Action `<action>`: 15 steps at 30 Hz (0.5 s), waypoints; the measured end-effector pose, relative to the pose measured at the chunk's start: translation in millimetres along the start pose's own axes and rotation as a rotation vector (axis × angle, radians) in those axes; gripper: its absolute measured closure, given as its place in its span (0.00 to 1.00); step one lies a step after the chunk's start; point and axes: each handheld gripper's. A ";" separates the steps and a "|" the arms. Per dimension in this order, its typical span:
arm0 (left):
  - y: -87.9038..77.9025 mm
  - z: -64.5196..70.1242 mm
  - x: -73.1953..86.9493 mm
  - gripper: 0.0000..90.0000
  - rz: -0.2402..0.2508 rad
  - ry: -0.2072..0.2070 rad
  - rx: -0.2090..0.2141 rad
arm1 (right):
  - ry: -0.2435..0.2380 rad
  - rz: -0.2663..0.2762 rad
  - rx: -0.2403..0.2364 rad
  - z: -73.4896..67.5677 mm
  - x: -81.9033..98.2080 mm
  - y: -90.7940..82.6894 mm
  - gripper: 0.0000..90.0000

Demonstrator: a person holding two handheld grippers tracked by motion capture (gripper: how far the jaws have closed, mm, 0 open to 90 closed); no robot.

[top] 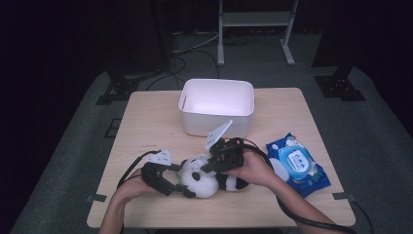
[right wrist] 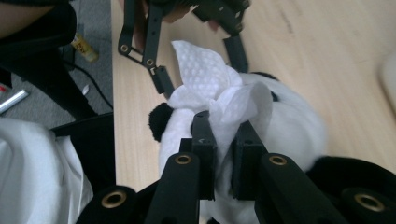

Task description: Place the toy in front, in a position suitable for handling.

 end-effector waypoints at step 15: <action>-8.4 -2.3 6.6 0.21 0.004 -0.018 -0.019 | -0.015 -0.035 0.003 3.0 -16.2 22.9 0.91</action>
Point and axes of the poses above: each handheld gripper's, and its own axes: y roughly forward along the jaws, x roughly out of its underside, z roughly to its right, and after that the axes turned 11 degrees about y, right-handed
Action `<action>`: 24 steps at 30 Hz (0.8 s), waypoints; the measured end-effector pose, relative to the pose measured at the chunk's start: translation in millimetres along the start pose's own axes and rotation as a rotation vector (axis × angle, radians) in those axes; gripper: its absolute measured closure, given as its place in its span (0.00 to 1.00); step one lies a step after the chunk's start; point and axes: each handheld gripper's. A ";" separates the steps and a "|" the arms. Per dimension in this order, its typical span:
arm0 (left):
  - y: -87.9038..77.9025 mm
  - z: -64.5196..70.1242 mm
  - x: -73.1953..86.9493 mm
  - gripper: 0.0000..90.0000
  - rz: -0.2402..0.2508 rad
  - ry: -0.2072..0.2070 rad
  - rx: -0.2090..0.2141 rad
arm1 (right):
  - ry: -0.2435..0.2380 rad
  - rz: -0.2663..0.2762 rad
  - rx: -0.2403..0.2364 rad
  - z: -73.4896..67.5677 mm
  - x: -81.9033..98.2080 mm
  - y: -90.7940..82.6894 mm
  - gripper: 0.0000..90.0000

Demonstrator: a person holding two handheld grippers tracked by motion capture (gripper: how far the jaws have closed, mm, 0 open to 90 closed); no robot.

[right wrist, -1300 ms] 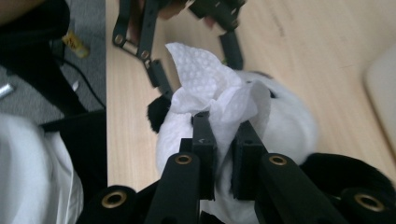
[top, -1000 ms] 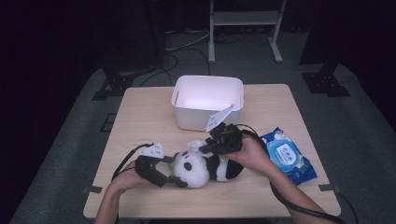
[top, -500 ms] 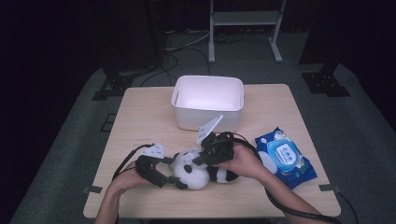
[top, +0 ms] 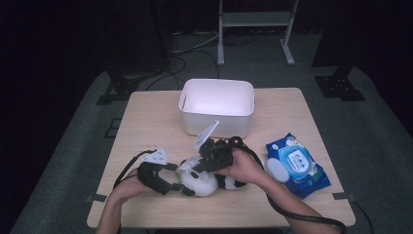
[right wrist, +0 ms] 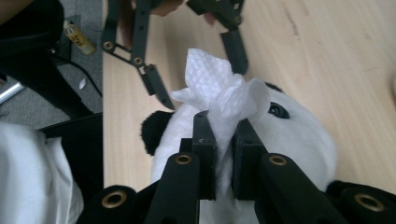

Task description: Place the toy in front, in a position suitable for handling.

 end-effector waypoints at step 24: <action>-33.2 -2.7 30.0 0.20 -0.048 -0.023 -0.075 | -0.061 -0.121 0.018 -18.4 -25.2 28.5 0.91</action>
Point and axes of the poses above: each handheld gripper's, and its own axes: y roughly forward along the jaws, x roughly out of its underside, z roughly to its right, and after that the axes turned 11 degrees about y, right-handed
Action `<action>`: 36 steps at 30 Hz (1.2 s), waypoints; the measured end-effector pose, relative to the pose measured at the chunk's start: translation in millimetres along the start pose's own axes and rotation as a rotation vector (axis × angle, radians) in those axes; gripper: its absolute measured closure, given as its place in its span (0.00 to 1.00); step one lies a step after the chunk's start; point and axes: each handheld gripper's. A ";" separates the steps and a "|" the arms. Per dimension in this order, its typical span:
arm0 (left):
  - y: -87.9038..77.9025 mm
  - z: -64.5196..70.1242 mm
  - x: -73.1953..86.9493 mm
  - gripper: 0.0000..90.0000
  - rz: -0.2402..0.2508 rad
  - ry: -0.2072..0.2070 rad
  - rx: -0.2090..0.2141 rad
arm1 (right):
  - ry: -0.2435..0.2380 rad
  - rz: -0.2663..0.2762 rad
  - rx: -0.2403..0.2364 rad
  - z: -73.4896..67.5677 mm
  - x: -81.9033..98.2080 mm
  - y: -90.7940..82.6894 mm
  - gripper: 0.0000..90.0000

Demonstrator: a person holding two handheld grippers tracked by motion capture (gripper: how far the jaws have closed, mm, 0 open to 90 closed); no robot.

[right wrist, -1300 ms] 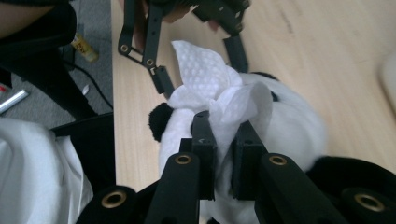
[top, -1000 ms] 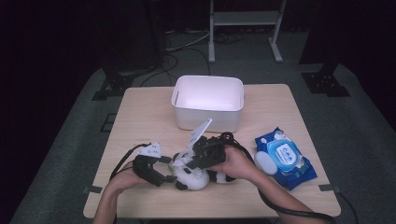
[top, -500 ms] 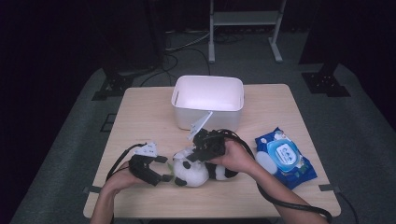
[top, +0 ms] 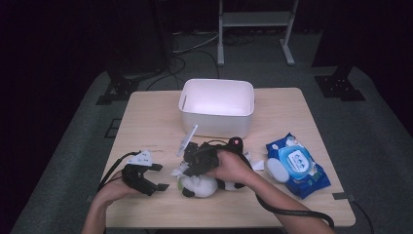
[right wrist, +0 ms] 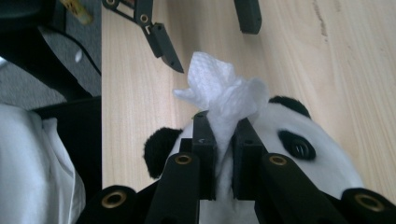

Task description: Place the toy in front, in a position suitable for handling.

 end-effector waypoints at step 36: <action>-7.0 4.6 4.7 0.19 0.019 -0.008 -0.019 | -0.019 -0.030 0.021 8.5 -15.4 -12.9 0.91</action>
Point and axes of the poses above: each handheld gripper's, and its own axes: y roughly forward along the jaws, x roughly out of its underside, z roughly to its right, and after that the axes turned 11 degrees about y, right-handed
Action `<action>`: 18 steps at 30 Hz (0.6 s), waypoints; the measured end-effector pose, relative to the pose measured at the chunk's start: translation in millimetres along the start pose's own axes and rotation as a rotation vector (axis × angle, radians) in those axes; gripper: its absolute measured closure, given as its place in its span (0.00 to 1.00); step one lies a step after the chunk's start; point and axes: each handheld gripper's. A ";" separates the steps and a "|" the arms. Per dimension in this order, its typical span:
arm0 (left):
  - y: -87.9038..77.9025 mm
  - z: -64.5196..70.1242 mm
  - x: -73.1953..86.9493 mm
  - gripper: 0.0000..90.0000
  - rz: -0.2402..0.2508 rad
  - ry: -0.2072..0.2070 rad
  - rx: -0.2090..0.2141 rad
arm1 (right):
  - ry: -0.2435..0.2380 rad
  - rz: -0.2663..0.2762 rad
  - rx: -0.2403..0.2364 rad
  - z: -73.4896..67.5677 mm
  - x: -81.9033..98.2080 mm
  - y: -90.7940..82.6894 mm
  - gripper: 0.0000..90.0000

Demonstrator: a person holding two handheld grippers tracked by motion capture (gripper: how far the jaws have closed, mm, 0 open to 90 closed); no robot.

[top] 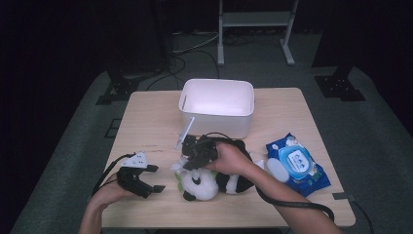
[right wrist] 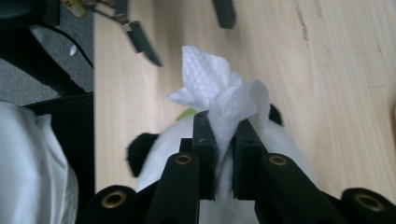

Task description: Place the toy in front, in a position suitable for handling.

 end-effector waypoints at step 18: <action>3.4 -0.1 -2.7 0.19 0.003 0.004 0.016 | 0.090 -0.040 -0.013 51.4 -10.8 21.0 0.91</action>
Point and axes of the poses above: each handheld gripper's, and its own axes: y roughly forward along the jaws, x roughly out of its underside, z roughly to its right, and after that the axes turned 11 degrees about y, right-handed
